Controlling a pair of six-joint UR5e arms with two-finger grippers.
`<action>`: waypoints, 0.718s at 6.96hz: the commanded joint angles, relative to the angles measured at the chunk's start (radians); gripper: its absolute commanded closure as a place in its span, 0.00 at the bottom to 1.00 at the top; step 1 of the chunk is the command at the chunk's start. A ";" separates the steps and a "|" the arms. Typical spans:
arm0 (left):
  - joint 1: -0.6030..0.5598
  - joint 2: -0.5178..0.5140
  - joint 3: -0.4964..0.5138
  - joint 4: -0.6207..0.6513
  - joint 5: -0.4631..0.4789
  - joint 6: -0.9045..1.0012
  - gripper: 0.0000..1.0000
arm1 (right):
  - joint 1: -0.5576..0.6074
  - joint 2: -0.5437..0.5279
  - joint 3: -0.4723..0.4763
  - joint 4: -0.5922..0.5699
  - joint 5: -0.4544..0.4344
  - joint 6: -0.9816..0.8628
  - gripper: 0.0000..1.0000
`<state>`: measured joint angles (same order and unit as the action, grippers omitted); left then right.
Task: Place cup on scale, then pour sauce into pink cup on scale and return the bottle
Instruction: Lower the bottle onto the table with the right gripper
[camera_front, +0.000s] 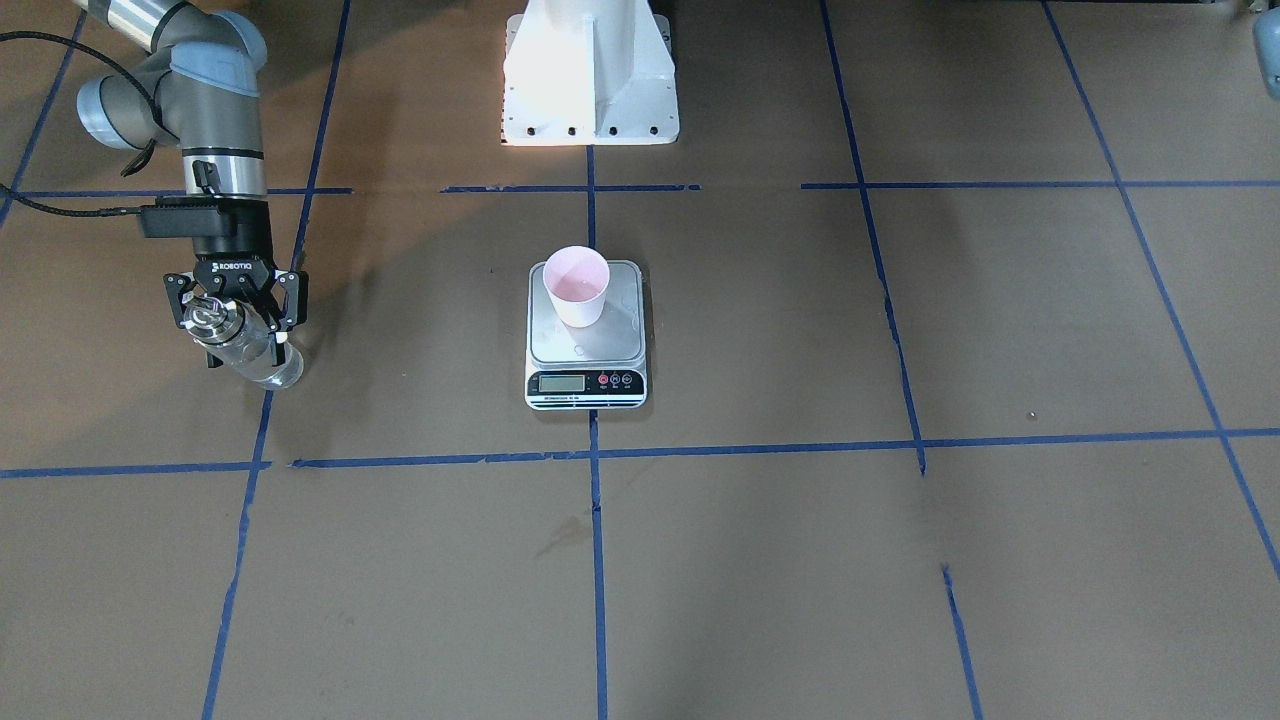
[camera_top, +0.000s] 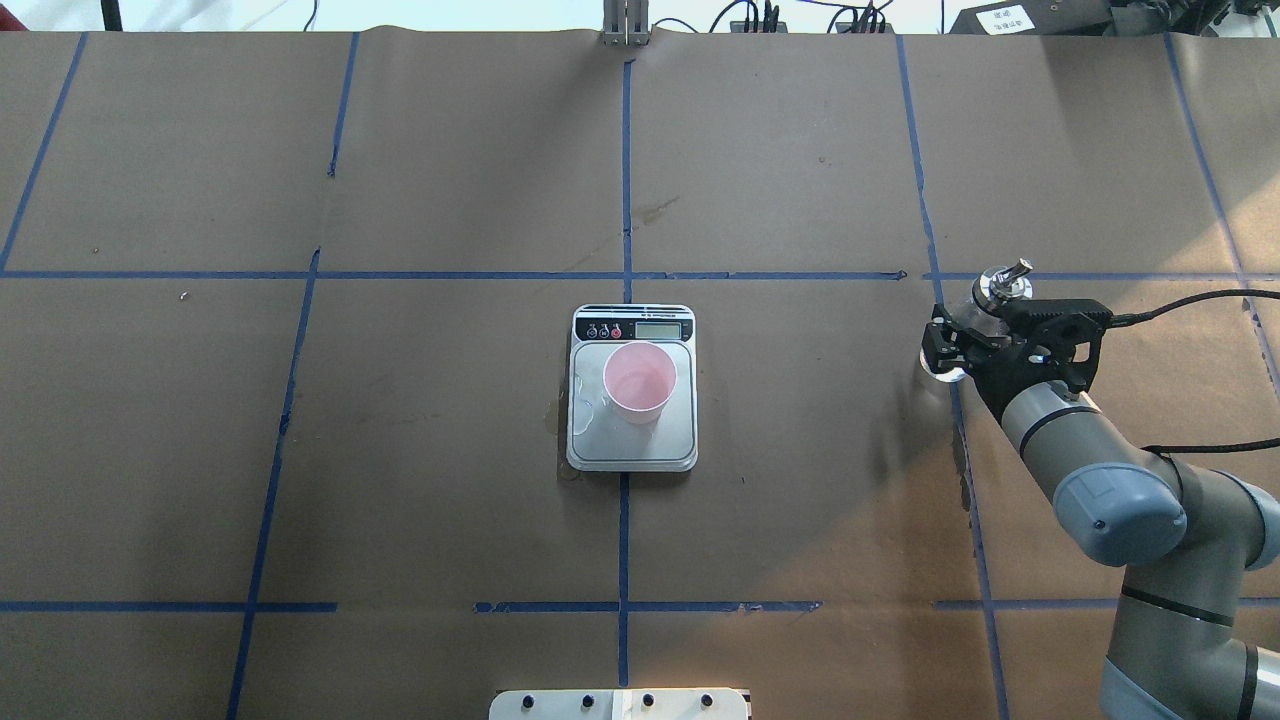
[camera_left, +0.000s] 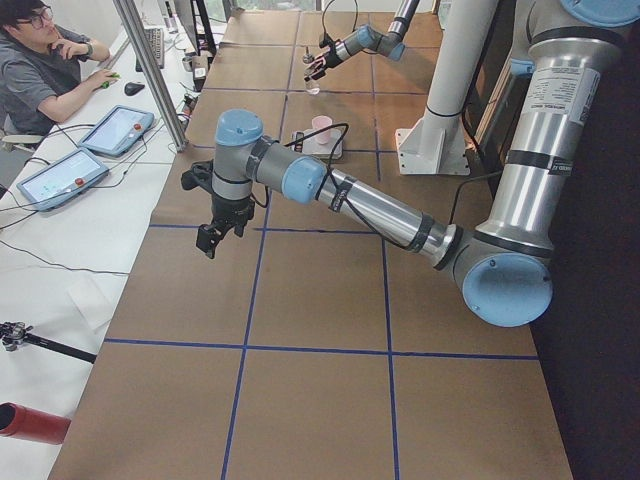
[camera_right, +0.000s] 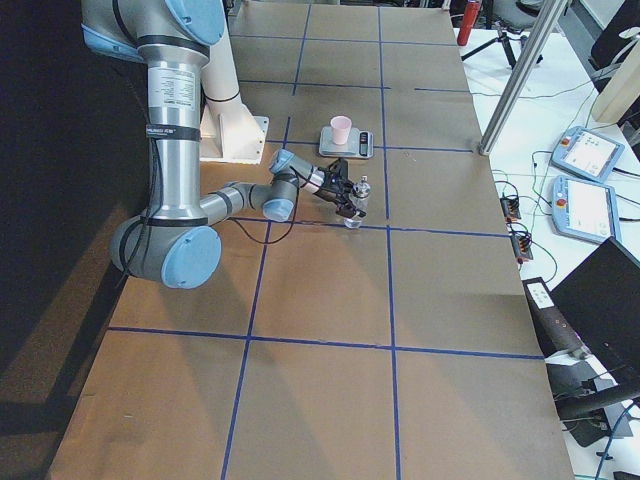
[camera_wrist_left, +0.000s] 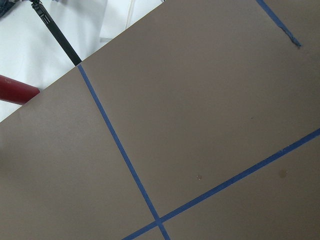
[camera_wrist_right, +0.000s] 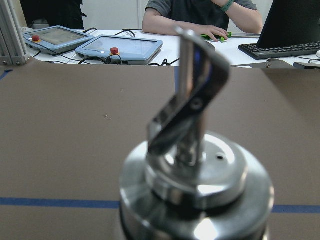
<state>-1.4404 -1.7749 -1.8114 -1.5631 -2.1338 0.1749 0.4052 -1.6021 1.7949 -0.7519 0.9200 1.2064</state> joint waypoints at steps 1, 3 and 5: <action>0.000 -0.011 0.001 0.000 0.005 0.000 0.00 | -0.003 -0.001 0.001 -0.004 -0.003 -0.004 0.10; 0.000 -0.017 0.000 0.002 0.028 0.000 0.00 | -0.006 -0.004 -0.005 -0.006 -0.001 -0.007 0.01; -0.002 -0.021 -0.005 0.003 0.026 -0.002 0.00 | -0.005 -0.019 -0.011 -0.017 0.061 -0.013 0.00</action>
<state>-1.4409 -1.7930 -1.8131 -1.5612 -2.1075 0.1738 0.3996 -1.6102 1.7882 -0.7622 0.9400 1.1955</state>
